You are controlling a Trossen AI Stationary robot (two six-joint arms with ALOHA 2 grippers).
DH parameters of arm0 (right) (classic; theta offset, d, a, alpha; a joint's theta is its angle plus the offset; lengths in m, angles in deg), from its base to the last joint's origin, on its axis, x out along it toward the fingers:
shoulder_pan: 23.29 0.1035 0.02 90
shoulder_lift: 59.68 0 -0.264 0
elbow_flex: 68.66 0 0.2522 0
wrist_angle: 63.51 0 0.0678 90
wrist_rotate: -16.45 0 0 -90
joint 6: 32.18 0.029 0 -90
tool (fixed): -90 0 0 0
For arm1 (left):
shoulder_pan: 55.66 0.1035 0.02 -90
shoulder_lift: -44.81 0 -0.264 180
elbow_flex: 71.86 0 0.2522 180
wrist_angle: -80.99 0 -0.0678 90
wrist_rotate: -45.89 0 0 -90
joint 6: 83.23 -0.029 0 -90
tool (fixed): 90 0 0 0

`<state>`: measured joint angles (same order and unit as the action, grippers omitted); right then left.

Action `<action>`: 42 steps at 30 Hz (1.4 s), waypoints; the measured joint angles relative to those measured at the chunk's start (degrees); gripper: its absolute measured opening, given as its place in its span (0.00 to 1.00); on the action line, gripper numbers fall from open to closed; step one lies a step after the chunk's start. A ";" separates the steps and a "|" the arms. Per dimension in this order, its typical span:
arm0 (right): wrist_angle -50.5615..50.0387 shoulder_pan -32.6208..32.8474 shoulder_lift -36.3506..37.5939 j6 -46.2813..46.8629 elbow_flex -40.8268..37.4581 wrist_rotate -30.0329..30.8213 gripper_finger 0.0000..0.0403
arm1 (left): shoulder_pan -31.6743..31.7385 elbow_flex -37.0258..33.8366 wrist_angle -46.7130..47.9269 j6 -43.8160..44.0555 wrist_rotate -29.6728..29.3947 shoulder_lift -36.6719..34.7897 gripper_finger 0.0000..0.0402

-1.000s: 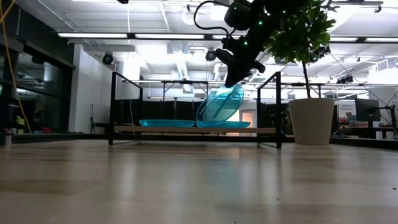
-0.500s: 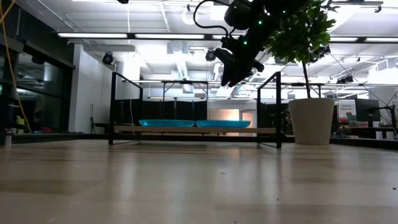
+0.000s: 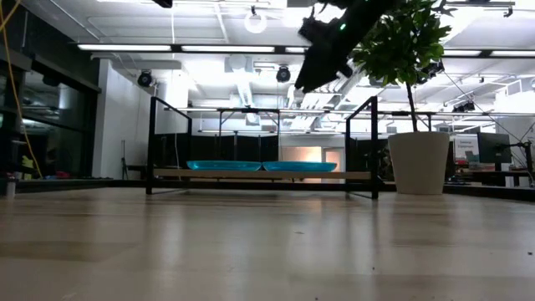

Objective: Place and stack plates onto a shelf
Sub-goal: Stack the blue plate on top of the blue plate on the shelf

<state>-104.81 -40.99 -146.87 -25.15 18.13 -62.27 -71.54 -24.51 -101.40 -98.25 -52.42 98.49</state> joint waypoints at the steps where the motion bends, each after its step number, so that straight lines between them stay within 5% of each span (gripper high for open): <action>1: 0.15 1.48 1.18 -0.02 -1.14 -0.21 0.39 | -0.01 0.00 0.03 0.00 0.00 0.00 0.34; 8: 14.39 13.34 12.01 2.29 -17.96 0.19 0.39 | 0.00 0.00 -0.54 2.15 -1.00 0.01 0.34; 12: 29.38 18.41 17.77 3.35 -29.22 0.71 0.39 | 0.17 0.00 -0.74 4.70 -7.37 0.01 0.34; 19: 50.90 22.09 21.49 -3.80 -36.47 0.03 0.39 | 3.19 0.00 -0.99 6.94 -10.85 1.85 0.34; 35: 52.04 22.36 20.90 -5.38 -35.95 -0.68 0.39 | 6.64 -0.02 -2.56 7.47 -6.76 4.69 0.34; 42: 28.55 25.25 20.93 11.74 -35.90 -15.03 0.39 | 5.53 -0.02 -2.78 7.44 -5.29 4.69 0.34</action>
<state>-76.27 -15.74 -125.94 -13.42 -17.78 -77.30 -66.00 -24.53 -104.18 -90.80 -57.71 103.18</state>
